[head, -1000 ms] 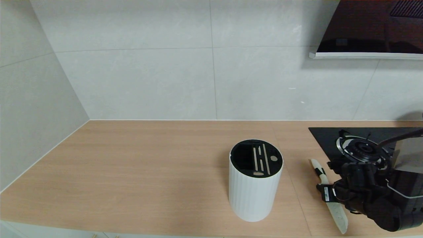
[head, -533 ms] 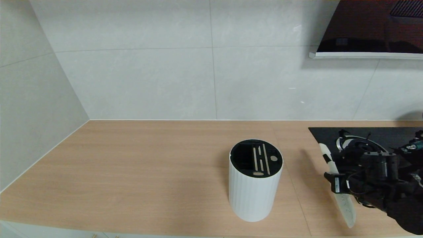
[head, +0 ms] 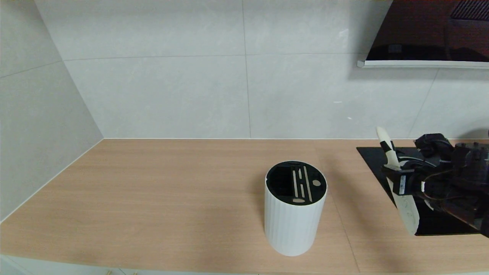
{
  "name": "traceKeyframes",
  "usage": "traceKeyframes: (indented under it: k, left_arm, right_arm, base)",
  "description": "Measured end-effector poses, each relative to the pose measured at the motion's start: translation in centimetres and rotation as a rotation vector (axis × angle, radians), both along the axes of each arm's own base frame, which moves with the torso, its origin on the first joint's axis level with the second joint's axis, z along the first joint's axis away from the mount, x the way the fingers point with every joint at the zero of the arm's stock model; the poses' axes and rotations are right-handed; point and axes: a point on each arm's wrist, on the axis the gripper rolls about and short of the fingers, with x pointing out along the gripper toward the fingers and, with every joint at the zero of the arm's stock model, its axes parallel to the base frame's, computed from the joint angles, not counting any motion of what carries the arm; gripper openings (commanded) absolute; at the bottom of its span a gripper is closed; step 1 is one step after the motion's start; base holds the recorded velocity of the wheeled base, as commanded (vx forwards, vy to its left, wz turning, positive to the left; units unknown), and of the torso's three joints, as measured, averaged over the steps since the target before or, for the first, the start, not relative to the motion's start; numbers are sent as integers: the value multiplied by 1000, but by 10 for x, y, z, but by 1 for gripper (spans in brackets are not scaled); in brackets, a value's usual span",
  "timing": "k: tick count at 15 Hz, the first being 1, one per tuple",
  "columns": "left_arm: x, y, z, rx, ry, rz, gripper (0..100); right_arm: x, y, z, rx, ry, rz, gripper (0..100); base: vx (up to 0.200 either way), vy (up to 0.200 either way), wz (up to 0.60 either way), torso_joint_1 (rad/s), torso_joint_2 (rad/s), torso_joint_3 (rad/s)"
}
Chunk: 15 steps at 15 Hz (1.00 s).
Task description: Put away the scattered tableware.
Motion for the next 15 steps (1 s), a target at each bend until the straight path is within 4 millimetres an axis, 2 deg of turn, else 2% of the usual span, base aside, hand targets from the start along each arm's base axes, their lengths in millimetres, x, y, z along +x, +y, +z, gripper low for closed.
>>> traceKeyframes:
  k: [3, 6, 8, 10, 12, 14, 15]
  left_arm:
    - [12, -2, 37, 5, 79, -104, 100]
    - [48, -4, 78, -2, 199, -175, 100]
    - [83, -5, 105, -29, 250, -213, 100]
    - [124, -12, 132, -134, 239, -287, 100]
    - [163, -28, 162, -375, 165, -421, 100]
    - [197, -51, 171, -487, 137, -558, 100]
    - [211, -65, 170, -514, 147, -619, 100]
  right_arm:
    - [4, 20, 46, 15, -74, 74, 0]
    - [1, 49, 74, 39, -157, 178, 0]
    - [-3, 66, 82, 51, -183, 241, 0]
    - [-10, 87, 87, 58, -183, 311, 0]
    - [-20, 106, 88, 60, -173, 379, 0]
    - [-33, 124, 92, 64, -179, 427, 0]
    - [-39, 133, 91, 57, -167, 441, 0]
  base:
    - [0, 0, 0, 0, 0, 0]
    - [0, 0, 0, 0, 0, 0]
    - [0, 0, 0, 0, 0, 0]
    - [0, 0, 0, 0, 0, 0]
    - [0, 0, 0, 0, 0, 0]
    - [0, 0, 0, 0, 0, 0]
    - [0, 0, 0, 0, 0, 0]
